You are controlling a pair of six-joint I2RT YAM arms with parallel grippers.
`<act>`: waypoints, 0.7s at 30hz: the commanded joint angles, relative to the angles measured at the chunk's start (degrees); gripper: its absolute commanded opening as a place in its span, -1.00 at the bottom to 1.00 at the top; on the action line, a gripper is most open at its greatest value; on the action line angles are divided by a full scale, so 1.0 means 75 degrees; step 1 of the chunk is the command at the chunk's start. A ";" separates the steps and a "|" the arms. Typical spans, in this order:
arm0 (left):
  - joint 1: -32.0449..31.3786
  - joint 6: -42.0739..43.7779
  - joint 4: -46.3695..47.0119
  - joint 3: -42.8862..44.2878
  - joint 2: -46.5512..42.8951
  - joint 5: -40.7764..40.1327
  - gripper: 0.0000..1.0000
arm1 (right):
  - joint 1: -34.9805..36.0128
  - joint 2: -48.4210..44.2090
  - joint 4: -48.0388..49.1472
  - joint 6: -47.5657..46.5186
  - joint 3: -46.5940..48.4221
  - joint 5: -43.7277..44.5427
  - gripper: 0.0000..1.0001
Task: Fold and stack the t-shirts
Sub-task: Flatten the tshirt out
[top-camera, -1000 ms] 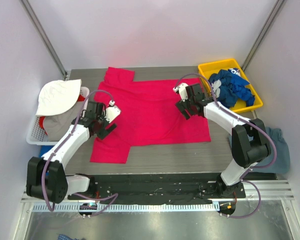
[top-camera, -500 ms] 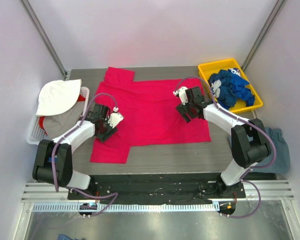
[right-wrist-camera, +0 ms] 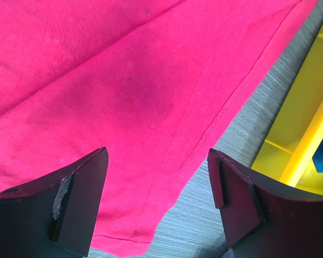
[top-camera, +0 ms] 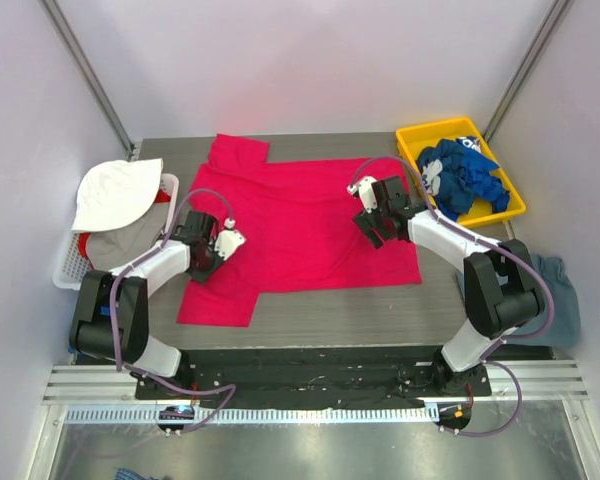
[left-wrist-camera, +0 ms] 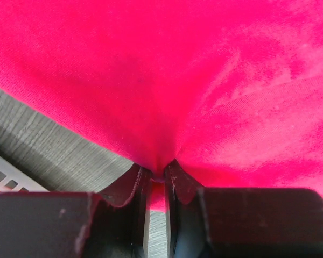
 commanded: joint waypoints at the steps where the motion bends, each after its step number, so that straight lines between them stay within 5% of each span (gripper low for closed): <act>1: 0.0061 -0.0189 -0.0464 -0.0353 -0.0365 0.0477 -0.67 | 0.0040 -0.0252 0.0306 0.0002 0.0009 0.0082 0.63; 14: 0.0038 -0.0494 -0.1976 -0.0506 -0.2369 0.0383 -0.55 | 0.0052 -0.0111 0.0318 0.0002 0.0080 0.0059 0.62; 18: 0.0026 -0.0552 -0.2082 -0.0354 -0.2475 0.0419 -0.02 | 0.0052 -0.0099 0.0318 0.0014 0.0091 0.0070 0.62; 21: 0.0038 -0.0552 -0.2023 -0.0237 -0.2405 0.0384 0.19 | 0.0075 -0.0135 0.0318 0.0014 0.0068 0.0106 0.62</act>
